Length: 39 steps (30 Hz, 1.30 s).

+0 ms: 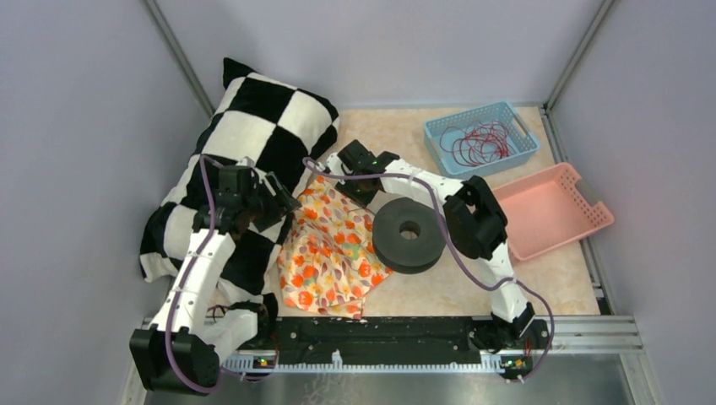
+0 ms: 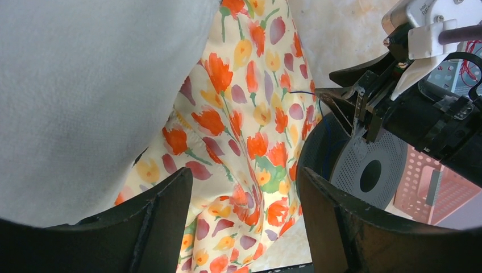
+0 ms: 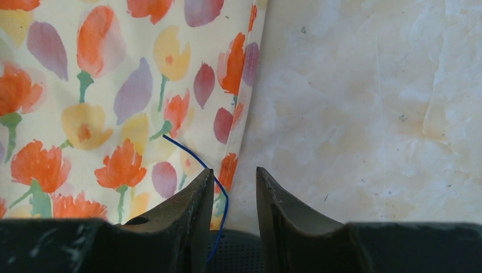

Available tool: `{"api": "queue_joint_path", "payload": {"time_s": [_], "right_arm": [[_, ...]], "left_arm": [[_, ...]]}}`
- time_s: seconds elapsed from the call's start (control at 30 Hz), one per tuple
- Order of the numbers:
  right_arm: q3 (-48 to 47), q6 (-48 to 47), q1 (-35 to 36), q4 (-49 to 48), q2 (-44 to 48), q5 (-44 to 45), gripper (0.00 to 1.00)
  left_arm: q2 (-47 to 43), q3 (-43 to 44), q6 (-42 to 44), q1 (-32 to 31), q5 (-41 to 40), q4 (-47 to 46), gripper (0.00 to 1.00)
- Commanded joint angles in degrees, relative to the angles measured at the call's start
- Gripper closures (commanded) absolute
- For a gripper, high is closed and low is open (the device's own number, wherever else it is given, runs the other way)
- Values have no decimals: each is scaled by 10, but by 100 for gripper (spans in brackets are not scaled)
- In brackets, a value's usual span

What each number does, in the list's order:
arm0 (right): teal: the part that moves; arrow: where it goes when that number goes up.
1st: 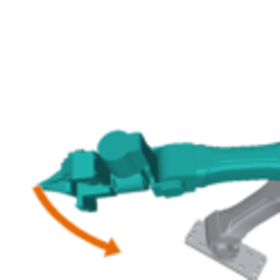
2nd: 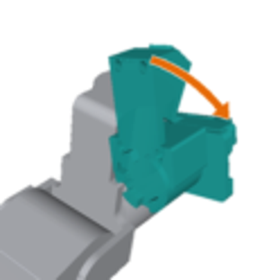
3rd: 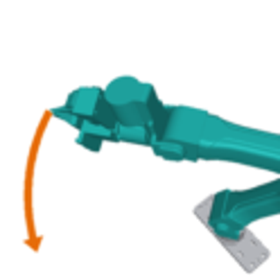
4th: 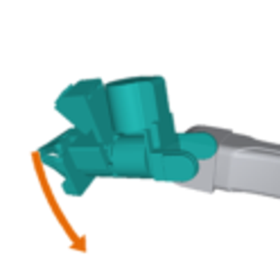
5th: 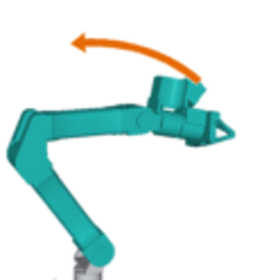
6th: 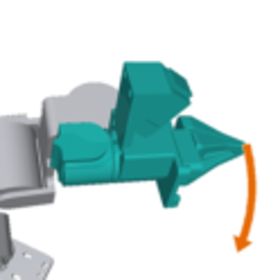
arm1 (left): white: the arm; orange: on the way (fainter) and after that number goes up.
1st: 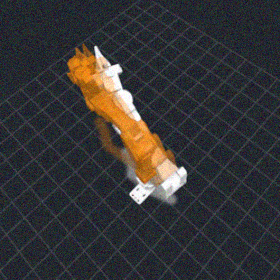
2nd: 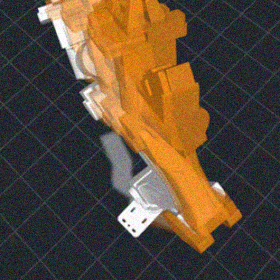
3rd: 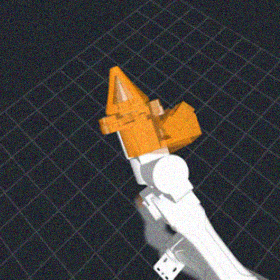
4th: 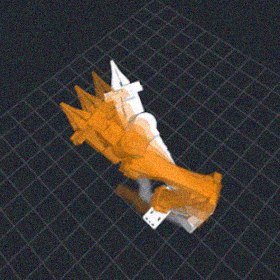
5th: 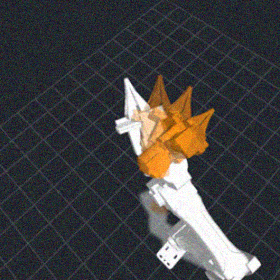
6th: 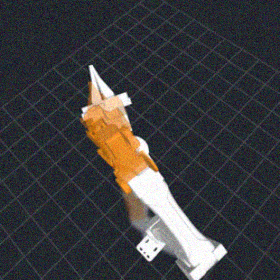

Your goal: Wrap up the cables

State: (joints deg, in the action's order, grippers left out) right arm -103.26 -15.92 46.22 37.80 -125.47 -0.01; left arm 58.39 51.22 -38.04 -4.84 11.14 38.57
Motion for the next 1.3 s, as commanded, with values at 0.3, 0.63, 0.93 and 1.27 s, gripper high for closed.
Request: {"api": "queue_joint_path", "payload": {"time_s": [0.3, 0.63, 0.93, 1.27], "right_arm": [[-1, 4, -14, -9, -17, 14, 68], [15, 28, -20, -15, 8, -35, 66], [83, 41, -22, -62, 60, -57, 65], [80, 49, -21, -55, 63, -54, 66]], "left_arm": [[-15, -17, 8, 4, 23, -26, 26], [-13, -16, 7, 4, 31, -32, 26], [-13, -24, 2, 4, 39, -40, 26], [-20, -25, 3, 4, 39, -38, 26]]}}
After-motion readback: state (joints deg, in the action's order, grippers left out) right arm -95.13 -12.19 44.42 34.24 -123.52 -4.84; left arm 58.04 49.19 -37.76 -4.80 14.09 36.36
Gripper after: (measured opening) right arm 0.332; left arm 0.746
